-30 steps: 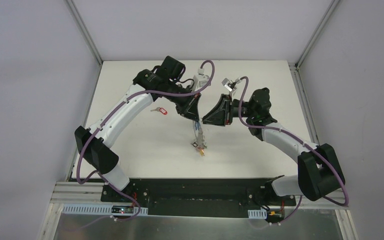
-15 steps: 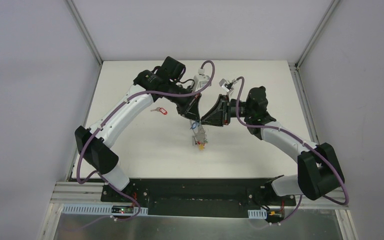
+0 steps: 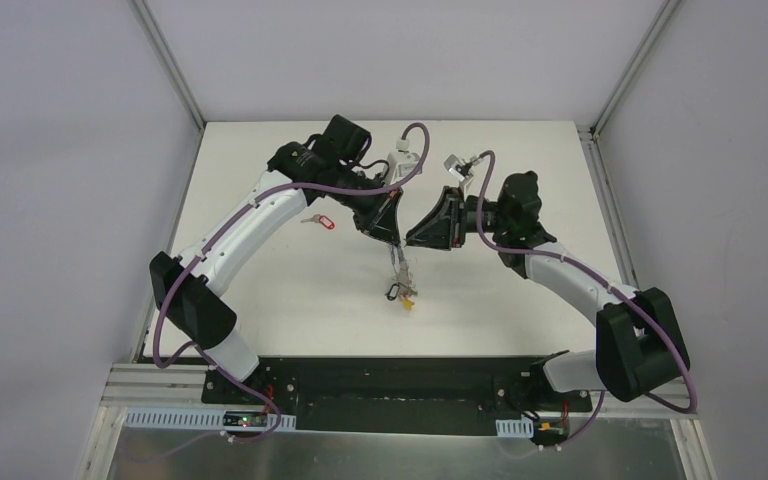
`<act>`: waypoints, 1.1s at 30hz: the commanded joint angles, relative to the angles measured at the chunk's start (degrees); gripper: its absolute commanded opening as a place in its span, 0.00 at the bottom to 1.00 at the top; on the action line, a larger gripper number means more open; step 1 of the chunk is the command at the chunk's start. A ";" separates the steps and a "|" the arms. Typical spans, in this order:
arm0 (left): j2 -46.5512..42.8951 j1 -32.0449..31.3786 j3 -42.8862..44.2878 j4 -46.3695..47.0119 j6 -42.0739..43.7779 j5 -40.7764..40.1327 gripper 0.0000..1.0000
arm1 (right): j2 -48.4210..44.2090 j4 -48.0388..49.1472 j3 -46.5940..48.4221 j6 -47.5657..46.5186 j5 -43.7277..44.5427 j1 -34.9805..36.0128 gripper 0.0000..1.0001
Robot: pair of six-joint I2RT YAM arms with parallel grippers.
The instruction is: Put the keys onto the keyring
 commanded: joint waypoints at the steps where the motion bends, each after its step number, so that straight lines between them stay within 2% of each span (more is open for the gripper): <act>1: -2.57 -0.42 0.15 2.04 -0.22 2.78 0.00 | -1.66 3.85 2.07 0.41 -2.48 1.26 0.28; 8: -2.59 -0.42 0.06 2.35 -0.76 3.19 0.00 | -0.88 3.77 2.10 0.02 -2.32 2.21 0.29; 12: -2.61 -0.42 0.06 2.38 -0.72 3.15 0.00 | -1.01 3.54 2.21 0.03 -2.20 2.30 0.20; 18: -2.82 -0.29 -0.02 2.27 -0.36 2.83 0.00 | -0.95 3.32 2.21 0.30 -1.36 2.11 0.02; 23: -3.87 1.04 -2.02 5.75 -3.29 5.23 0.00 | -0.78 6.85 1.65 4.18 1.10 1.60 0.00; 29: -7.13 3.68 -8.52 16.01 -10.75 9.39 0.18 | -0.19 14.02 0.34 11.09 3.70 0.63 0.00; 33: -7.71 4.90 -10.50 19.90 -14.44 10.85 0.25 | 0.44 15.94 -0.14 12.75 4.21 0.55 0.00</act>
